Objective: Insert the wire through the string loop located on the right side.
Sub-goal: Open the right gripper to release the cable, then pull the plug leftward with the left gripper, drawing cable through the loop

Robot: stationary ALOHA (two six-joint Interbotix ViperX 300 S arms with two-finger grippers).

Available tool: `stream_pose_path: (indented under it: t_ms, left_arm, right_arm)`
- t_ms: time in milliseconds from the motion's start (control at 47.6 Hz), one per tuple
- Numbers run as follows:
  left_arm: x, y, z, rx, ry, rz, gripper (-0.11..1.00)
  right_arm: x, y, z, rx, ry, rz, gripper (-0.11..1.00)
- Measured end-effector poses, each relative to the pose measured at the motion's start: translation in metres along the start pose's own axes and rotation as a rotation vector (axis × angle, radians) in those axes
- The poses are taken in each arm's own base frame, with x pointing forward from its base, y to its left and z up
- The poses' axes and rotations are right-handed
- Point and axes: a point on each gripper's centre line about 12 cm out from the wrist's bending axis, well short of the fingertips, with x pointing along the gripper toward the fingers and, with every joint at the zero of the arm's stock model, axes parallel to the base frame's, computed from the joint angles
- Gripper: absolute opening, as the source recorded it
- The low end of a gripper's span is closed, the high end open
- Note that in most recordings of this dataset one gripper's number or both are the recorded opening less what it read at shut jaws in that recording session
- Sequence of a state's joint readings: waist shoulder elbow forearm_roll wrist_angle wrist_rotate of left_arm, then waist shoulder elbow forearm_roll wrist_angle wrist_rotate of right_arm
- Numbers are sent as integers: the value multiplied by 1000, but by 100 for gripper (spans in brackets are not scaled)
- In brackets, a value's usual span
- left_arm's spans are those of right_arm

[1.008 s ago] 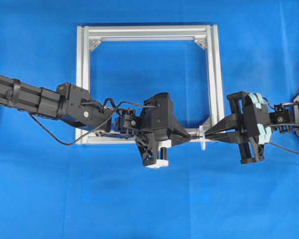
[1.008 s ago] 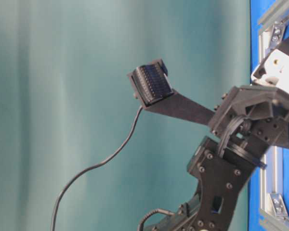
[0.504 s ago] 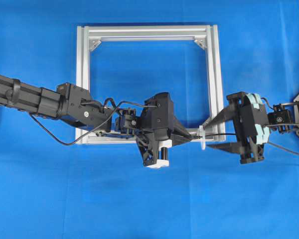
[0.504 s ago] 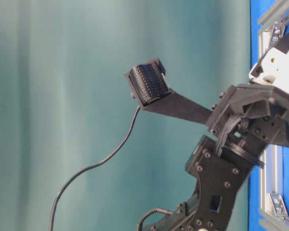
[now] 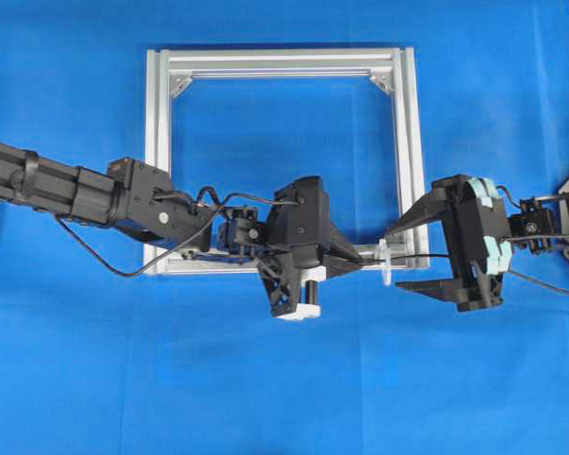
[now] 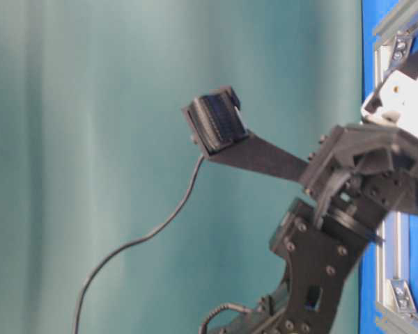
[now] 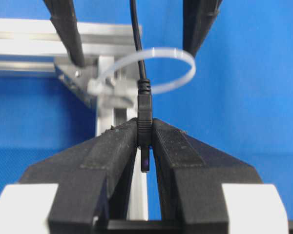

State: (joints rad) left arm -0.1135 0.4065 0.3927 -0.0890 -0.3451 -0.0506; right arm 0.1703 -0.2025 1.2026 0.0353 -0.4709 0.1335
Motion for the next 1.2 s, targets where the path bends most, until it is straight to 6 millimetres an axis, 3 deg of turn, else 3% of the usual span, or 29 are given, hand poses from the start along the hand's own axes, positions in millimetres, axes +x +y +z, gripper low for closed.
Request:
stream_pose_path:
  t_ms: [147,315,966,1197]
  left_arm:
    - [-18,1,0,3,6,1,9]
    - [-53,0,-6,4,20,-1,9]
    - [-192,7,-65,8,91,-11,9]
    - [-221,11,-81,8,94,-10,9]
  right_arm:
    - [0,0,-1,0,11,-1,93]
    - [0,0,-2,-1,15,-1,93]
    - [-1,3,-4,-11,32,10,93]
    - [-1,4,-3,-13,28,10,93]
